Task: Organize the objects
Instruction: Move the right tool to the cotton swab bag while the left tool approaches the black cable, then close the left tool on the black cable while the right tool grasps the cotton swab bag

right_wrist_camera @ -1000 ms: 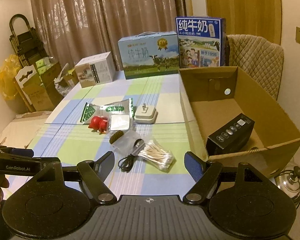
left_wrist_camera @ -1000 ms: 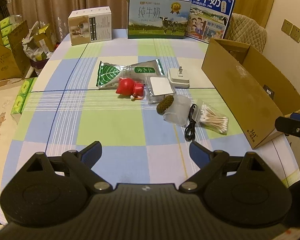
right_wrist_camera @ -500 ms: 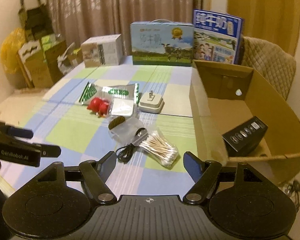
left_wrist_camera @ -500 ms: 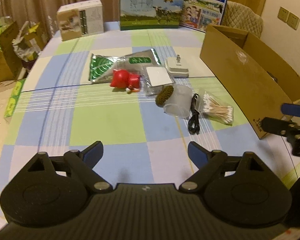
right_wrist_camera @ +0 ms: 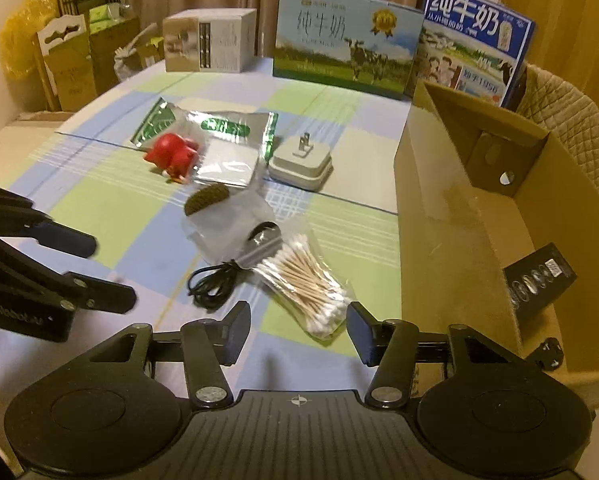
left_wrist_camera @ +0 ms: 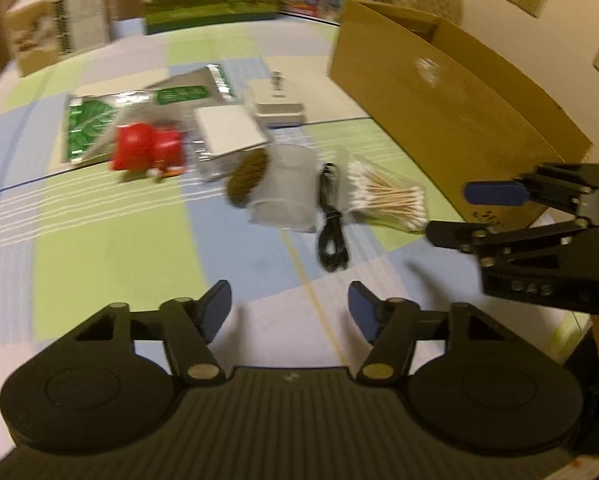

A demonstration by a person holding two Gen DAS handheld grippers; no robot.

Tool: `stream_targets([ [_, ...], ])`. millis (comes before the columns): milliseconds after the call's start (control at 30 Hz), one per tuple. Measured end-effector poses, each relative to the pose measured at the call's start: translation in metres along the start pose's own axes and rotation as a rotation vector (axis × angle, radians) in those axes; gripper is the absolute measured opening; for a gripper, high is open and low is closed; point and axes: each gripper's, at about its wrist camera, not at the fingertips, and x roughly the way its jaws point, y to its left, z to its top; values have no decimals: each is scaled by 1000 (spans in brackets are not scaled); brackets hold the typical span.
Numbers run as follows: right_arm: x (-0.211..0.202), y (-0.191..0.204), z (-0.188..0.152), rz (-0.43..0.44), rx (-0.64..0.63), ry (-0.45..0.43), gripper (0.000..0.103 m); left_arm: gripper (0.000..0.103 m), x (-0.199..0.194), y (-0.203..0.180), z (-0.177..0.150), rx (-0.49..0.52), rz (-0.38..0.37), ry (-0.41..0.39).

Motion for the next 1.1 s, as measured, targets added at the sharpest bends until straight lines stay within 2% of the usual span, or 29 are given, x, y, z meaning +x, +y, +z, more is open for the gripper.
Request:
stream_targets([
  [133,14,-3,1,-4,-1,6,50,42,23,-2,10,24,-90,12],
  [200,19,-5,0,-4,4,9,50,41,32,-4,14,34,-119,15],
  [300,25,-8,0,-6,6,13,50,36,46,-6,19,39,-133,21],
  [367,29,-10,-1,-6,7,18,50,26,54,-7,22,43,-138,29],
  [400,30,-11,-1,-7,6,19,50,21,57,-8,23,50,-134,35],
  [567,39,-8,1,-2,-38,30,50,15,51,-1,18,34,-98,37],
  [767,58,5,10,-25,-171,37,51,15,20,22,-2,-9,-12,60],
  [900,72,16,8,-67,-305,45,54,15,7,34,-17,-54,15,75],
  [1033,78,15,11,-57,-335,39,55,15,3,34,-23,-81,15,74],
  [1067,79,15,12,-56,-337,41,55,15,3,33,-23,-78,19,74],
  [1100,79,15,13,-56,-336,47,46,15,3,32,-22,-73,23,74],
])
